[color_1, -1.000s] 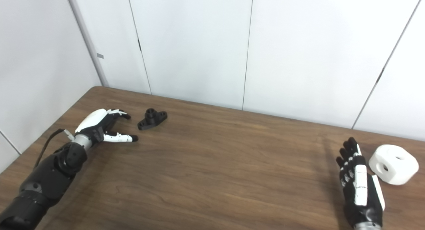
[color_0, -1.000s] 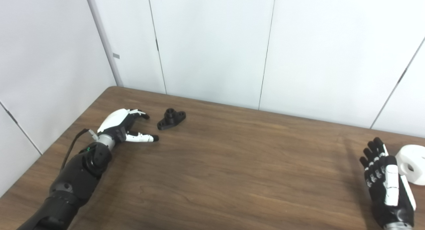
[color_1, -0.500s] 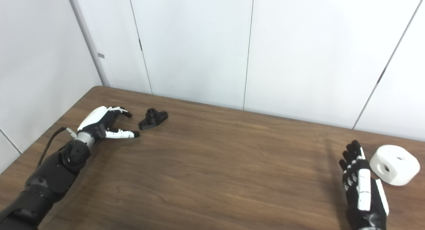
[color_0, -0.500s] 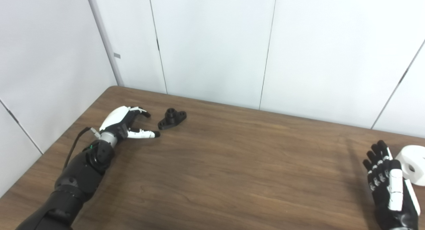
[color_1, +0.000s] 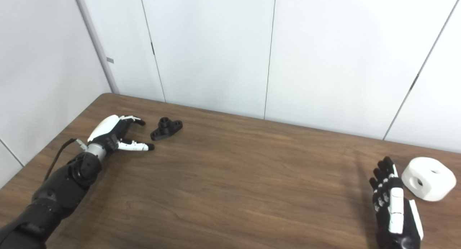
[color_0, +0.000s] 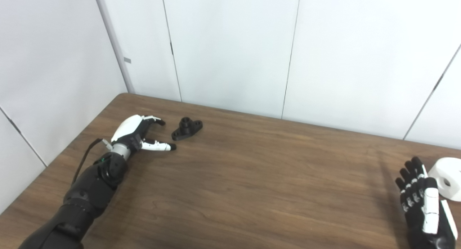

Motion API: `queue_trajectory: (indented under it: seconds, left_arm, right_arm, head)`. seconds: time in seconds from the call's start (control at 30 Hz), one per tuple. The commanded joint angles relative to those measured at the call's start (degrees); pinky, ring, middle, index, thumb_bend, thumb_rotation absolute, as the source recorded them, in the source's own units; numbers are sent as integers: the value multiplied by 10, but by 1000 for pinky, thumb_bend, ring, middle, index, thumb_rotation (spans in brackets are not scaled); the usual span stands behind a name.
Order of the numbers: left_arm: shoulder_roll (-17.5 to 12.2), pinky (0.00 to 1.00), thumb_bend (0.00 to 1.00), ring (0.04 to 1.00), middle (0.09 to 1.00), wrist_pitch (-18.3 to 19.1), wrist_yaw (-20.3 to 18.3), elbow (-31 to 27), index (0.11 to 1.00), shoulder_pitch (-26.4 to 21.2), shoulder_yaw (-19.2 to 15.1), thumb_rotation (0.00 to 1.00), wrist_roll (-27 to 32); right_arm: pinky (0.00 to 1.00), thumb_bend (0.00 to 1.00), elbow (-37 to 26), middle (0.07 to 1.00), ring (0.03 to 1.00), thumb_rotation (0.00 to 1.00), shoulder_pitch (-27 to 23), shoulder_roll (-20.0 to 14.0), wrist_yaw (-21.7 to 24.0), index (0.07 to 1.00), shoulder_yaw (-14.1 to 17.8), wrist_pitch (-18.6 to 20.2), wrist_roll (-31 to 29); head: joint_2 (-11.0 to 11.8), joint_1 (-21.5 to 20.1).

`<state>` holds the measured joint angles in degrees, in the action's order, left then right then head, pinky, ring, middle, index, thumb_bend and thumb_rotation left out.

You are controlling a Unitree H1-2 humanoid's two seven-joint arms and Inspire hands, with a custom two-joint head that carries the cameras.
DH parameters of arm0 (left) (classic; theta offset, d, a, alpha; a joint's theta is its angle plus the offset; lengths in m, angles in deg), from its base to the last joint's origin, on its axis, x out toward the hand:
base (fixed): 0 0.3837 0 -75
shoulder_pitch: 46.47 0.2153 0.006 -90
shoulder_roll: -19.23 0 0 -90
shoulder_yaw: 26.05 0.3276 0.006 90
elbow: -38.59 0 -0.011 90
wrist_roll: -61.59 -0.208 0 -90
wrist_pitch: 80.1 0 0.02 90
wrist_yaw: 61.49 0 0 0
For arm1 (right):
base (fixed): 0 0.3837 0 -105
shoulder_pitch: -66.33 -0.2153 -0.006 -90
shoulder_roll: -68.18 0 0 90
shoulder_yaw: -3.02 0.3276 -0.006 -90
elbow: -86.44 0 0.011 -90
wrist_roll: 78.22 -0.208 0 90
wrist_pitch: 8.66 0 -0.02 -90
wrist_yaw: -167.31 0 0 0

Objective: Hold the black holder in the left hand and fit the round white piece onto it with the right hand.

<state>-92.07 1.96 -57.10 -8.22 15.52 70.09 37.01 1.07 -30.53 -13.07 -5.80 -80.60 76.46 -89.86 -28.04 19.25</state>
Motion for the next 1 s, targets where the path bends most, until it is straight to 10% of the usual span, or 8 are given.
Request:
queue_trajectory:
  seconds: [0.0, 0.97]
  left_arm:
    - [-2, 1000, 1000, 985, 916, -10, 1, -7, 788, -16, 7, 147, -4]
    - [27, 1000, 1000, 982, 908, -27, 10, 22, 772, -47, 33, 159, 0]
  right_arm:
    - [1000, 366, 7, 1000, 1000, 1000, 13, 9, -1, 1000, -3, -5, 0]
    - [1000, 353, 25, 1000, 1000, 1000, 8, 15, -1, 1000, -7, -19, 8]
  head:
    - [0, -1]
    - [3, -15]
